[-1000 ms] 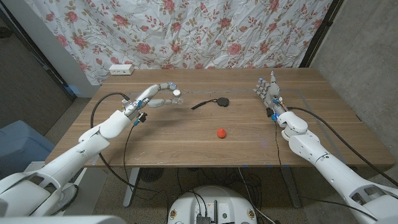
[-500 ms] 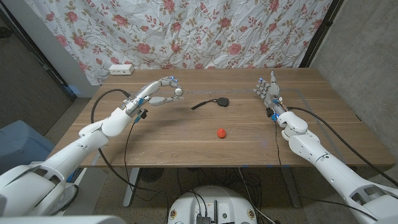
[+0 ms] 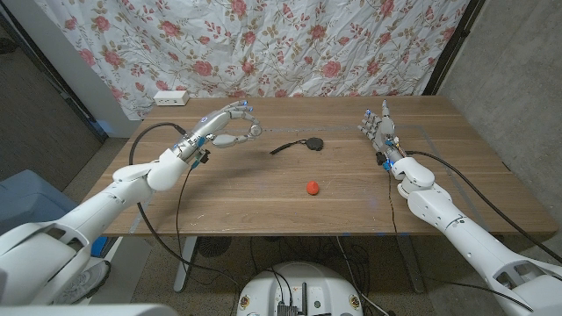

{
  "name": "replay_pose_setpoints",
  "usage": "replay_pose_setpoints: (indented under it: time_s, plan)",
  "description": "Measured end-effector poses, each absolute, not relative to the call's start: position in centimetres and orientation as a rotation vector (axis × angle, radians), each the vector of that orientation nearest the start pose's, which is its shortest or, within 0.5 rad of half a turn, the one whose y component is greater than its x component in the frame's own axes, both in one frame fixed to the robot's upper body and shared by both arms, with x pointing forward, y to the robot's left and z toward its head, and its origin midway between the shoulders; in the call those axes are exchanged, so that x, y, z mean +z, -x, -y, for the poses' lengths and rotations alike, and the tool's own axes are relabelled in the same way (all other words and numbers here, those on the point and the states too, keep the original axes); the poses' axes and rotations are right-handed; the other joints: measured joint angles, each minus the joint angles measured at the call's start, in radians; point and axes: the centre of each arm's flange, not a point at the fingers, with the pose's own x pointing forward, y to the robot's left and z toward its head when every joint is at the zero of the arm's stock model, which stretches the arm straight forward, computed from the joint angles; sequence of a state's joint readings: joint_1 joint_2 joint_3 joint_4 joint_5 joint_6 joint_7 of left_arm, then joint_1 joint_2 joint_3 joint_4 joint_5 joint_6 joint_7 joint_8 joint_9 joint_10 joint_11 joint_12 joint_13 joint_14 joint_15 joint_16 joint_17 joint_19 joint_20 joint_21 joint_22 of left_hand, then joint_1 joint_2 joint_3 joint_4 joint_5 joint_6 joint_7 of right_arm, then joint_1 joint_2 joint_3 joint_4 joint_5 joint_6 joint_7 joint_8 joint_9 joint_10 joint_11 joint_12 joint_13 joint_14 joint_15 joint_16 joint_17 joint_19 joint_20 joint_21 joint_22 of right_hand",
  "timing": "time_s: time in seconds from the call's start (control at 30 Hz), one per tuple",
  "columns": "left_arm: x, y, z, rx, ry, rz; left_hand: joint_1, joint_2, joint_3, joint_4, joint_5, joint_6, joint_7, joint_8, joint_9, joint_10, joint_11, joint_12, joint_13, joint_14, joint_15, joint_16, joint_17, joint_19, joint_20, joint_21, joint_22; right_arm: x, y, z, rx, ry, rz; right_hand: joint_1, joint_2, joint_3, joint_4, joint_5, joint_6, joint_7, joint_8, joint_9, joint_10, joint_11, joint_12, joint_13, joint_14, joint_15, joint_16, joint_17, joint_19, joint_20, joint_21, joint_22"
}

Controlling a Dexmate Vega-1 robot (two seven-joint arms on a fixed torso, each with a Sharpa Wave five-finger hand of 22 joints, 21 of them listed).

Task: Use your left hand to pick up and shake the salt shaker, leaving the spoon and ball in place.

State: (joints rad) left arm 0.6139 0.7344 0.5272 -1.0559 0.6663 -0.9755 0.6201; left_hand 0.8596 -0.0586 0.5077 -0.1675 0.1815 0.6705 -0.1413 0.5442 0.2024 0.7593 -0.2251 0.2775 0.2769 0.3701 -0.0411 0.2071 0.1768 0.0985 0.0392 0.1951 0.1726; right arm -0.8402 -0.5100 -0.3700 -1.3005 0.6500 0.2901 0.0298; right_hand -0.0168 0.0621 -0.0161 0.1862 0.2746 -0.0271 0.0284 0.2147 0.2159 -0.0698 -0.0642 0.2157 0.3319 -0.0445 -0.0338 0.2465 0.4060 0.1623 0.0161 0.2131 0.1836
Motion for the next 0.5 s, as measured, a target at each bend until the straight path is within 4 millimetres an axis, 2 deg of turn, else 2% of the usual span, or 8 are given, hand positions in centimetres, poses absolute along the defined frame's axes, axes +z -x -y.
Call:
replay_pose_setpoints:
  time_s: [0.5]
  plan:
    - [2.70,-58.56,-28.89,-0.053,-1.222,1.436,-0.005,0.005,-0.008,-0.001,-0.001,0.005,-0.002,0.001,-0.005,0.011,0.000,0.000,0.000,0.011,0.000,0.000,0.000,0.004,-0.004,0.000,0.000,-2.73,-65.26,29.03,0.207,-0.042,0.594,0.000,0.000,0.000,0.000,0.000,0.000,0.000,0.000,0.000,0.000,0.000,0.000,0.000,0.000,0.000,0.000,0.000,0.000,0.000,0.000,0.000]
